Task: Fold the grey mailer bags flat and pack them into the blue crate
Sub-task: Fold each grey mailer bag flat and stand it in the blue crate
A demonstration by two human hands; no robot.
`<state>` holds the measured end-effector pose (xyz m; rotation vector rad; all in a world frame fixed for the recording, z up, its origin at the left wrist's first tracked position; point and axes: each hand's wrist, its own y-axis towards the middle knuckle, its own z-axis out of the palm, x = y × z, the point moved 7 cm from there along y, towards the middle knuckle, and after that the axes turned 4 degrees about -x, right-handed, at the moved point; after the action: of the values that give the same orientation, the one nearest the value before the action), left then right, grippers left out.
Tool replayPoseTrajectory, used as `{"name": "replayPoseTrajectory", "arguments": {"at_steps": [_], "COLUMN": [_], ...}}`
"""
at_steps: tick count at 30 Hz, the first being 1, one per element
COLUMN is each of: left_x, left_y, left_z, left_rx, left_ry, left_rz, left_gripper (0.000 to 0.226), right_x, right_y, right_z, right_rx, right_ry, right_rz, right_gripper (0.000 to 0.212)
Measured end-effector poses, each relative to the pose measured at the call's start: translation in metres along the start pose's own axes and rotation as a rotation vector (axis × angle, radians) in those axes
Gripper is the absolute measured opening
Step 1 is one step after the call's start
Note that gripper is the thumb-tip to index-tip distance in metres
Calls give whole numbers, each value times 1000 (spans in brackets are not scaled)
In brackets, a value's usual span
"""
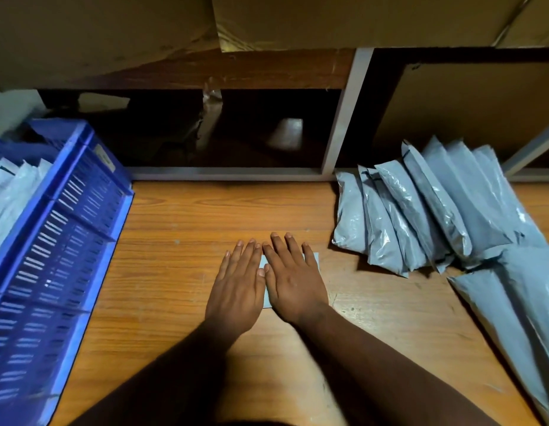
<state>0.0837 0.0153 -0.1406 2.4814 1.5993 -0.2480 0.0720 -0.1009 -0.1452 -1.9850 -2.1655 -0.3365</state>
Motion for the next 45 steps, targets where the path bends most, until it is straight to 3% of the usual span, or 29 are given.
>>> {"name": "replayPoseTrajectory", "arguments": {"at_steps": [9,13,16,19,22,26,28,32,34,36,38,41,45], "left_x": [19,24,36,35,32,21,17,25,28,26,20,10,13], "left_y": [-8,-4,4,16,22,6,-5,-36,-47,-46,-32,-12,-10], "left_z": [2,-6,-27,-50,-88,-123,-109,-48,-39,-44,-44,-27,-5], "left_rx": [91,152,114,180,48,-273,-283,-86,-97,-162,-182,-99,-25], "left_ry": [-2,-152,-264,-343,-404,-368,-332,-311,-314,-336,-323,-183,-91], "left_rz": [-10,15,43,14,33,188,210,162,135,89,40,-8,-33], "left_gripper": [78,77,55,22,24,25,31,30,24,26,39,59,66], "right_x": [-34,-39,-43,-34,-24,-12,-8,-16,-23,-24,-14,4,8], "right_y": [-26,-24,-17,-6,0,-13,-23,-53,-62,-58,-40,-8,-1], "right_z": [-8,-16,-38,-63,-100,-138,-127,-66,-53,-58,-59,-38,-5], "right_rx": [10,64,59,88,1,-321,-362,-161,-82,-113,-141,-57,21], "right_ry": [8,115,148,146,252,323,267,213,223,250,204,77,28], "right_rz": [60,24,-20,-24,-61,-180,-199,-173,-133,-101,-112,-105,-58], "right_gripper": [63,62,54,45,41,25,22,20,26,31,34,48,57]}}
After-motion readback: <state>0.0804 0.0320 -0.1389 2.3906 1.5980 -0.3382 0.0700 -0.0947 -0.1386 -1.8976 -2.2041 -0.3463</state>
